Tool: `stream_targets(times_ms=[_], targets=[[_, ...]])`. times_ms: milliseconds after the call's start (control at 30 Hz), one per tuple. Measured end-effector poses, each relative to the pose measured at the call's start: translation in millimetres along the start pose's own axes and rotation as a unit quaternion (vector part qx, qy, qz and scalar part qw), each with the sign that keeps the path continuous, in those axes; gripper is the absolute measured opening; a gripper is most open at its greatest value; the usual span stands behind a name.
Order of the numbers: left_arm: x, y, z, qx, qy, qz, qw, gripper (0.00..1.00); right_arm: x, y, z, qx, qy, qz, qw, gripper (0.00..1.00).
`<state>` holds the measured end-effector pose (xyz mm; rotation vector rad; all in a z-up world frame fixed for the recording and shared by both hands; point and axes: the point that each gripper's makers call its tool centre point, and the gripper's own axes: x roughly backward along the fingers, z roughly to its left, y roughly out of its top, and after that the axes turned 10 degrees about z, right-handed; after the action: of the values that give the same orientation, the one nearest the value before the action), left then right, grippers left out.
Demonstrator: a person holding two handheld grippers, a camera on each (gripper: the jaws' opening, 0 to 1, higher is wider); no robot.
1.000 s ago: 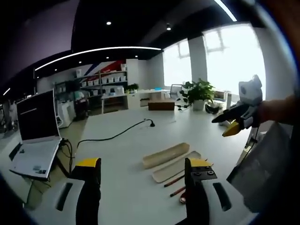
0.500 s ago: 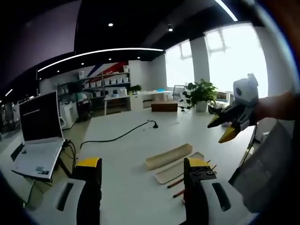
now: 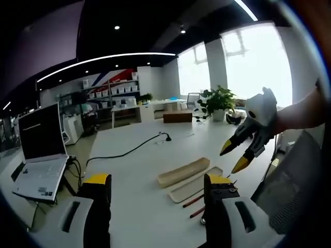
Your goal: Arrange the utensils inside the cutlery case until each visible utensil rests in its matching compartment.
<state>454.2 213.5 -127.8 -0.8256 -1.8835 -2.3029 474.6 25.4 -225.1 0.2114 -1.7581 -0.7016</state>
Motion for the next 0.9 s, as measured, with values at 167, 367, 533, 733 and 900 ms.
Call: stream_targets(times_ms=[167, 367, 533, 733, 900], targets=[[-1, -4.8, 0.8, 0.01, -0.005, 0.01, 0.9999, 0.77, -13, -9.1, 2, 0.009, 0.013, 0.028, 0.9995, 0.36], [-4, -9.6, -4.1, 0.009, -0.018, 0.021, 0.9996, 0.74, -24, -13.6, 5, 0.012, 0.024, 0.045, 0.9986, 0.4], [-9, -19.4, -10.8, 0.007, -0.034, 0.046, 0.9983, 0.76, -33, -19.3, 3, 0.011, 0.025, 0.056, 0.9981, 0.4], [-8, -19.1, -11.5, 0.006, -0.034, 0.045, 0.9984, 0.76, -42, -31.5, 4, 0.02, 0.032, 0.078, 0.9962, 0.34], [-8, -19.8, -11.8, 0.007, -0.035, 0.047, 0.9983, 0.75, -51, -38.0, 5, 0.027, 0.033, 0.086, 0.9954, 0.37]])
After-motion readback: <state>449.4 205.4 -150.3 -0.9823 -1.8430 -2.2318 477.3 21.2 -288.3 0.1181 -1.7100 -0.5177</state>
